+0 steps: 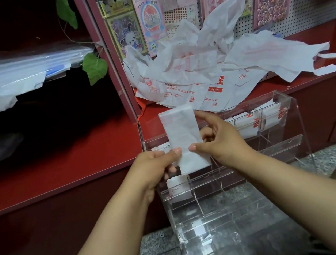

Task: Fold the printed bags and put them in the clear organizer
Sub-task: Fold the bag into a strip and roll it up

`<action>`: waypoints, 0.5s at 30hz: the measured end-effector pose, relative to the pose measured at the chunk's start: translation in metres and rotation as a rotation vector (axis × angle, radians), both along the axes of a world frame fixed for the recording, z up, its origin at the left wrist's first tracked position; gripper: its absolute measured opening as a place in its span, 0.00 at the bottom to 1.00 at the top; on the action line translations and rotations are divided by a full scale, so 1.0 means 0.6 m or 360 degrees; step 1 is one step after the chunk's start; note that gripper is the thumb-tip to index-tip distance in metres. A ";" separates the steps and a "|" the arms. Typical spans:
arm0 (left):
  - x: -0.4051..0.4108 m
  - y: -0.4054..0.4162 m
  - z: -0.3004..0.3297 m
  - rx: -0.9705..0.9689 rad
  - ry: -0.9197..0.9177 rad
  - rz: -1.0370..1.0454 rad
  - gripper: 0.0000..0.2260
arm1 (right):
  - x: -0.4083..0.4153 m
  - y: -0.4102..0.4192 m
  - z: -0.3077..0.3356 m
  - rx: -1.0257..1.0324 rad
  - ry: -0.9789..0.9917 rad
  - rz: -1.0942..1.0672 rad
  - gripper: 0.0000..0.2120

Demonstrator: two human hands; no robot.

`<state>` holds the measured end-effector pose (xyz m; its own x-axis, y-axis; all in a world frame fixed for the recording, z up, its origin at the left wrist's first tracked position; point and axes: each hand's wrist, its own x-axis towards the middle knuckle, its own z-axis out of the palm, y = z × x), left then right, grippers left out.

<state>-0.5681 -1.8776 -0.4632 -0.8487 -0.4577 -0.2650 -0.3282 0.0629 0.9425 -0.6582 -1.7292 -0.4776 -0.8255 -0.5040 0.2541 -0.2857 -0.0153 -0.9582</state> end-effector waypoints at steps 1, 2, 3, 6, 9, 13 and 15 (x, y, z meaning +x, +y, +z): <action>0.002 0.003 0.004 0.0148 -0.0003 -0.0037 0.14 | 0.003 -0.001 0.000 0.0025 0.0042 0.0002 0.36; 0.002 0.006 0.005 0.0256 0.0035 -0.0059 0.11 | 0.006 -0.003 -0.002 0.0047 0.0083 -0.0001 0.36; 0.003 0.011 0.009 0.0324 0.0094 -0.0065 0.09 | 0.010 -0.004 -0.003 0.0063 0.0119 -0.0006 0.36; -0.001 0.018 0.009 0.0374 0.0243 -0.0016 0.11 | 0.018 -0.008 -0.006 0.0082 0.0167 -0.0058 0.35; -0.001 0.018 0.010 0.0353 0.0337 0.0028 0.10 | 0.011 -0.010 -0.005 0.0270 0.0163 -0.0228 0.25; -0.001 0.015 0.005 0.0191 0.0403 0.0000 0.08 | 0.005 -0.002 0.003 0.0225 -0.0280 0.0008 0.10; 0.000 0.015 0.000 0.0111 0.0434 -0.0056 0.08 | 0.009 -0.005 0.006 -0.0012 -0.0456 0.0171 0.05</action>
